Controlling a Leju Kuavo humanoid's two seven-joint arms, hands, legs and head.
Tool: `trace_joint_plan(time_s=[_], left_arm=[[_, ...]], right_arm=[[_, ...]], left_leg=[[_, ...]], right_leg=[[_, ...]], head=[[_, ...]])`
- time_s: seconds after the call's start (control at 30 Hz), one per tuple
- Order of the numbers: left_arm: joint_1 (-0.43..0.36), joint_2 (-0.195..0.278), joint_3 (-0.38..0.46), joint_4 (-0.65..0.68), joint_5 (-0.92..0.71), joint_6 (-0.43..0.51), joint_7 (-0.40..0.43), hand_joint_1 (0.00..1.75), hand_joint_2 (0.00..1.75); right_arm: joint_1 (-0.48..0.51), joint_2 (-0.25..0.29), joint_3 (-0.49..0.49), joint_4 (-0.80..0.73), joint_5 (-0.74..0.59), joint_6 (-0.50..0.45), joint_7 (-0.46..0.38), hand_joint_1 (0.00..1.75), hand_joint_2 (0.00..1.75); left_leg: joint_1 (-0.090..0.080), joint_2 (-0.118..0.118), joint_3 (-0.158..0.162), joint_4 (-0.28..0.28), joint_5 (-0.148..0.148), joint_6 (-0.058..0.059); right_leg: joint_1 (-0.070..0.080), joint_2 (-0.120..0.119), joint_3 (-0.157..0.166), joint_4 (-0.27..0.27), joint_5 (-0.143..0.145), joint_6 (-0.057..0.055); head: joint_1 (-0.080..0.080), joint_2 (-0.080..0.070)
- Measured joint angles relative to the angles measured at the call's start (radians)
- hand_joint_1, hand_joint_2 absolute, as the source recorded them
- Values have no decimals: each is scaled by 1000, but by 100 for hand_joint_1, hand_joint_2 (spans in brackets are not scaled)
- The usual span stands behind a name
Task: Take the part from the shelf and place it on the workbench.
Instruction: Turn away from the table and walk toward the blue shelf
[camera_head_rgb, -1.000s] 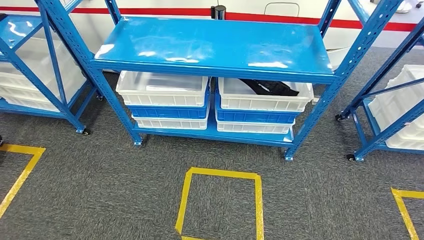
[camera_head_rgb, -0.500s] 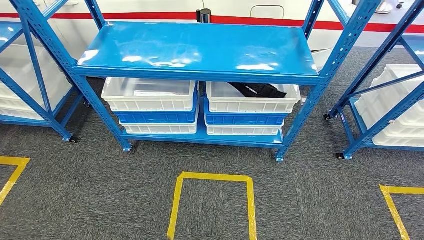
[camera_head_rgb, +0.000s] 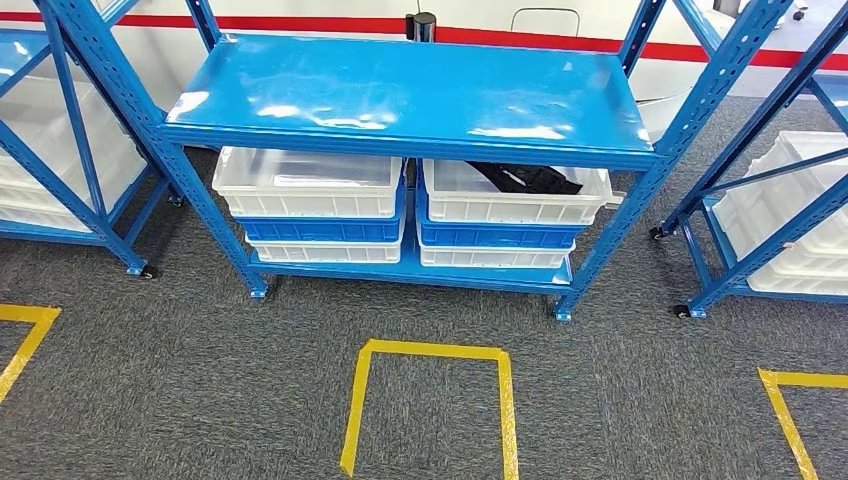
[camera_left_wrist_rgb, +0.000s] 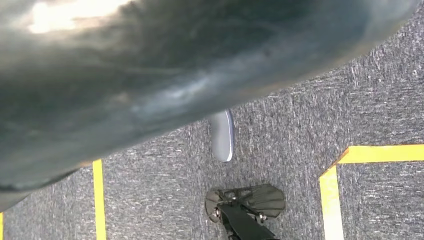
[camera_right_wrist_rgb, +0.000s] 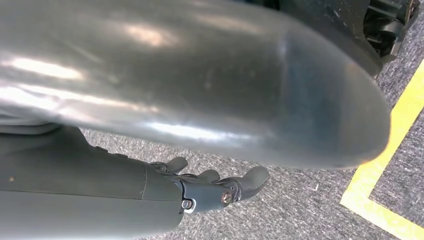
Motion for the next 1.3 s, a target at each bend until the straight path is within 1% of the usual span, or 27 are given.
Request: trace_joint_plan(time_s=[0.33, 0.5, 0.53, 0.6, 0.63, 0.67, 0.73, 0.77, 0.8, 0.83, 0.87, 0.9, 0.93, 0.97, 1.0, 1.03, 1.07, 1.1, 1.13, 1.17, 1.2, 1.23, 1.27, 1.3], left_arm=[[0, 0, 0, 0, 0, -11, -6, 0, 0], [0, 0, 0, 0, 2, -10, -6, 0, 0], [0, 0, 0, 0, 3, -10, -6, 0, 0], [-1, 0, 0, 0, 3, -9, -6, 0, 0], [-1, -1, 0, 0, 3, -9, -6, 0, 0], [-1, -1, 0, 0, 4, -9, -7, 0, 0], [-1, 0, 0, 0, 6, -9, -7, 0, 0], [-1, 0, 0, 0, 7, -9, -7, 0, 0], [-1, 0, 0, 0, 7, -8, -7, 0, 0], [-1, -1, 0, 0, 7, -9, -7, 0, 0], [0, -1, 0, 0, 7, -9, -8, 0, 0], [0, -1, 0, 0, 7, -9, -9, 0, 0], [0, -2, 0, 0, 8, -10, -9, 0, 0], [-1, -2, 0, 0, 8, -10, -10, 0, 0], [-1, -1, 0, 0, 10, -10, -11, 0, 0], [-1, -1, 0, 0, 11, -10, -12, 0, 0], [-1, 0, 0, 0, 12, -10, -13, 0, 0], [-1, 0, 0, 0, 14, -10, -14, 0, 0], [-1, 0, 0, 0, 14, -10, -15, 0, 0], [-1, 0, 0, 0, 15, -10, -15, 0, 0], [-1, -1, 0, 0, 15, -10, -16, 0, 0], [-1, -1, 0, 0, 15, -10, -16, 0, 0], [0, -1, 0, 0, 15, -10, -16, 0, 0], [1, -1, 0, 0, 15, -10, -16, 0, 0]], right_arm=[[0, -2, 0, 0, 4, 0, 0, 0, 0], [0, -2, 0, 0, 9, 1, -2, 0, 0], [0, -2, 0, 0, 9, 1, -3, 0, 0], [0, -2, 0, 0, 9, 1, -3, 0, 0], [0, -2, 0, 0, 9, 1, -3, 0, 0], [0, -2, 0, 0, 9, 1, -3, 0, 0], [0, -3, 0, 0, 9, 1, -3, 0, 0], [1, -3, 0, 0, 9, 1, -3, 0, 0], [2, -4, 0, 0, 9, 2, -3, 0, 0], [3, -4, 0, 0, 10, 2, -3, 0, 0], [2, -4, 0, 0, 10, 2, -3, 0, 0], [1, -5, 0, 0, 10, 2, -3, 0, 0], [0, -5, 0, 0, 10, 2, -3, 0, 0], [-2, -5, 0, 0, 10, 2, -4, 0, 0], [-3, -4, 0, 0, 10, 2, -4, 0, 0], [-3, -4, 0, 0, 10, 1, -4, 0, 0], [-3, -5, 0, 0, 10, 1, -4, 0, 0], [-2, -5, 0, 0, 10, 1, -3, 0, 0], [-1, -5, 0, 0, 10, 1, -4, 0, 0], [0, -5, 0, 0, 11, 1, -4, 0, 0], [0, -4, 0, 0, 11, 1, -4, 0, 0], [0, -4, 0, 0, 11, 1, -5, 0, 0], [0, -4, 0, 0, 11, 1, -5, 0, 0], [0, -4, 0, 0, 10, 1, -5, 0, 0]], left_leg=[[1, 0, 0, 1, 0, 2], [-6, 0, -1, 5, -3, 14], [-8, 0, -2, 4, -2, 17], [-5, 2, 4, -7, 5, 29], [-2, 3, 6, -14, 9, 35], [1, 5, 9, -19, 13, 41], [2, 7, 7, -20, 13, 44], [1, 8, 6, -20, 13, 44], [1, 8, 6, -20, 13, 44], [2, 7, 6, -20, 12, 42], [3, 6, 8, -19, 10, 39], [4, 6, 10, -19, 9, 34], [3, 6, 12, -17, 5, 28], [1, 6, 13, -16, 2, 21], [0, 6, 14, -15, 0, 14], [0, 6, 15, -16, -2, 7], [3, 7, 17, -17, -3, 1], [7, 7, 16, -13, -5, -5], [9, 7, 11, 2, -15, -10], [11, 7, -6, 40, -34, -14], [13, 7, -34, 99, -62, -16], [13, 7, -70, 172, -92, -18], [14, 6, -107, 240, -113, -20], [15, 7, -133, 278, -116, -22]], right_leg=[[3, 0, 0, 0, 1, 1], [-5, 0, 0, -3, 3, 13], [-7, 0, 1, -4, 4, 16], [-10, -1, -5, 3, 0, 22], [-9, -3, -16, 24, -12, 21], [-8, -4, -37, 66, -33, 17], [-7, -5, -103, 198, -87, 8], [-7, -5, -133, 257, -105, 8], [-8, -6, -149, 285, -109, 12], [-9, -6, -143, 271, -98, 20], [-11, -8, -118, 221, -74, 29], [-12, -11, -80, 146, -47, 38], [-11, -14, -45, 79, -26, 40], [-10, -16, -19, 31, -12, 37], [-7, -16, -6, 8, -8, 29], [-3, -15, -4, 7, -8, 19], [-3, -14, -3, 7, -8, 11], [-4, -14, -1, 6, -8, 3], [-7, -14, 4, 4, -9, -4], [-10, -15, 10, 3, -11, -13], [-11, -15, 15, 2, -13, -20], [-9, -16, 19, 2, -17, -26], [-8, -16, 23, 2, -19, -30], [-6, -15, 28, 2, -23, -31]], head=[[0, 0], [-1, 0], [-1, 0], [0, 0], [1, 0], [4, 0], [8, 0], [9, 0], [10, 0], [10, 0], [10, 0], [11, 0], [12, 0], [12, 0], [11, 0], [11, 0], [10, 0], [9, 0], [8, 0], [6, 0], [4, 0], [3, 0], [2, 0], [2, 0]])
